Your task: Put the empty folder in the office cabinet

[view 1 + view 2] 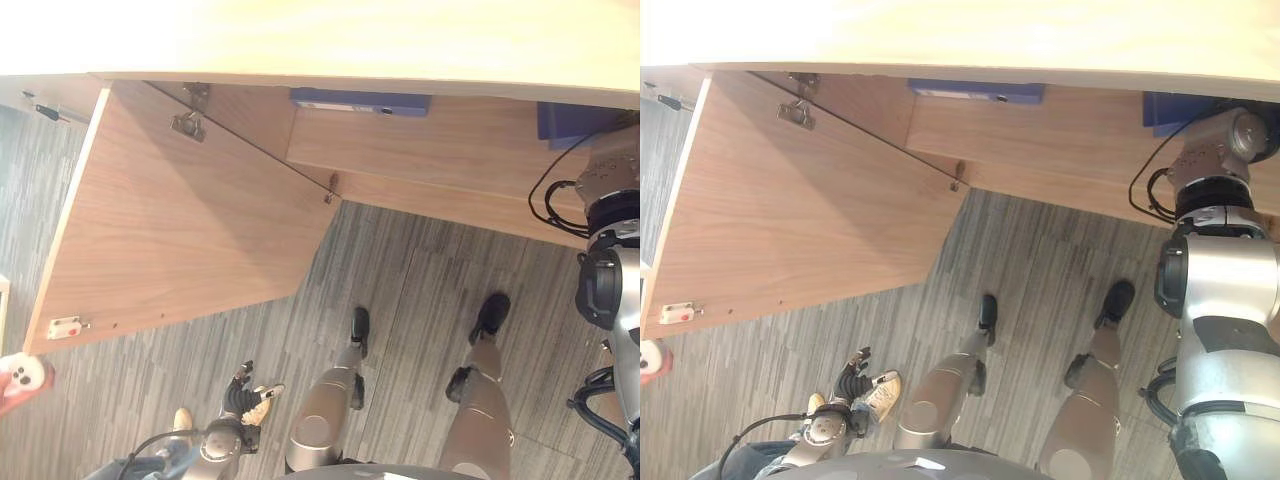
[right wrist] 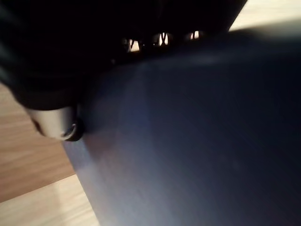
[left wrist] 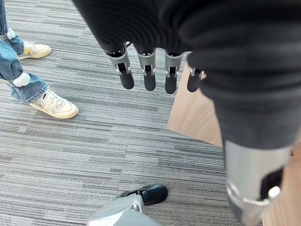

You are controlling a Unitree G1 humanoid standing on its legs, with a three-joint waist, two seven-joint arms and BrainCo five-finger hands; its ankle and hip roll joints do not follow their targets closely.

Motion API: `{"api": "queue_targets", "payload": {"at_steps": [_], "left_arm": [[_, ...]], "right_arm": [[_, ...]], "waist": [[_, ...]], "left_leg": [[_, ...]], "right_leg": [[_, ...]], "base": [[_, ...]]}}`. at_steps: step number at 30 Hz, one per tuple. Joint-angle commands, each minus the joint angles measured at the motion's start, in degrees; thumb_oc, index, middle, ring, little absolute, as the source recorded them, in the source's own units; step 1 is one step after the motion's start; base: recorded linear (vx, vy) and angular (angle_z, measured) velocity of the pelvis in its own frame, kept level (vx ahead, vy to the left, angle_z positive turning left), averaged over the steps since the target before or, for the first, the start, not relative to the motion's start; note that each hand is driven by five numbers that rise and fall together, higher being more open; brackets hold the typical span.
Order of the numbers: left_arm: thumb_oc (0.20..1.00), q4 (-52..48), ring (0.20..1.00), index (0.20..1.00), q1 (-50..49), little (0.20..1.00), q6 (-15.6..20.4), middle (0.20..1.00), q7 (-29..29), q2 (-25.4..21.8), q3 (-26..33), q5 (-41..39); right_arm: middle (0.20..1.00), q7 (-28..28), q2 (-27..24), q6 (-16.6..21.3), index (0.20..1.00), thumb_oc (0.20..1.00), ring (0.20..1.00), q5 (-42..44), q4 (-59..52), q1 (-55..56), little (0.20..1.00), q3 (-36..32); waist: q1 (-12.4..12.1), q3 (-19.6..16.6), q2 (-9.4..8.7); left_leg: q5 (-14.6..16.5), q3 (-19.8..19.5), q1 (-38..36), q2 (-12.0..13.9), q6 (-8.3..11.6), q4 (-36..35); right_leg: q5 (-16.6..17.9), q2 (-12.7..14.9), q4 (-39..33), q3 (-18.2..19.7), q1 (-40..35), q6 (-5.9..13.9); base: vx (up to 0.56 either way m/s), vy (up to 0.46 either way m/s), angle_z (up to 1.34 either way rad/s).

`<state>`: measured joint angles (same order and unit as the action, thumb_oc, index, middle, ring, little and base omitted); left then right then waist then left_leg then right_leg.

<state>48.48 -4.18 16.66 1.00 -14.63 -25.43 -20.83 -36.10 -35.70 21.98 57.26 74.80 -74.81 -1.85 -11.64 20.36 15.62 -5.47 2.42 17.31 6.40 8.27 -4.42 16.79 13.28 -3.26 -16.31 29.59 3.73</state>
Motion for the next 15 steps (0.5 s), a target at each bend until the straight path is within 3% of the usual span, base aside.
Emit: {"api": "queue_targets", "payload": {"at_steps": [1, 7, 15], "left_arm": [[1.0, 2.21, 1.0, 1.0, 2.66, 1.0, 0.72, 1.0, 1.87, -4.41, -4.85, 0.59], [1.0, 2.34, 1.0, 1.0, 2.89, 1.0, 1.0, 1.0, 2.22, -4.26, -5.33, -0.54], [1.0, 3.7, 1.0, 1.0, 3.35, 1.0, 1.2, 1.0, 3.1, -4.62, -4.32, -1.97]], "right_arm": [[0.2, 0.81, -1.12, 1.84, 0.2, 0.2, 0.2, 0.98, 0.17, -4.05, 0.2, 4.56], [0.2, -1.86, -0.86, 2.85, 0.2, 0.2, 0.2, 0.68, 1.22, -6.84, 0.2, 4.73], [0.2, -0.32, -1.43, -0.09, 0.2, 0.2, 0.2, 4.16, 5.6, -14.63, 0.2, 9.24]], "waist": [[-2.67, -1.95, -2.1], [-4.28, -1.93, -0.96], [-7.34, -1.36, -0.32]], "left_leg": [[3.76, -1.2, -0.79, 3.54, 2.05, 2.33], [3.92, -1.48, 0.5, 3.67, 1.99, 2.11], [3.35, -2.59, 5.74, 4.53, 1.92, 2.44]], "right_leg": [[-3.78, 3.19, 0.79, 4.79, 1.27, 7.29], [-4.83, 2.88, 1.73, 4.84, 2.79, 7.17], [-6.97, 2.25, 6.49, 5.09, 9.98, 6.31]], "base": [[0.0, 0.0, 0.0], [0.0, 0.0, 0.0], [0.0, -0.016, 0.02]]}}
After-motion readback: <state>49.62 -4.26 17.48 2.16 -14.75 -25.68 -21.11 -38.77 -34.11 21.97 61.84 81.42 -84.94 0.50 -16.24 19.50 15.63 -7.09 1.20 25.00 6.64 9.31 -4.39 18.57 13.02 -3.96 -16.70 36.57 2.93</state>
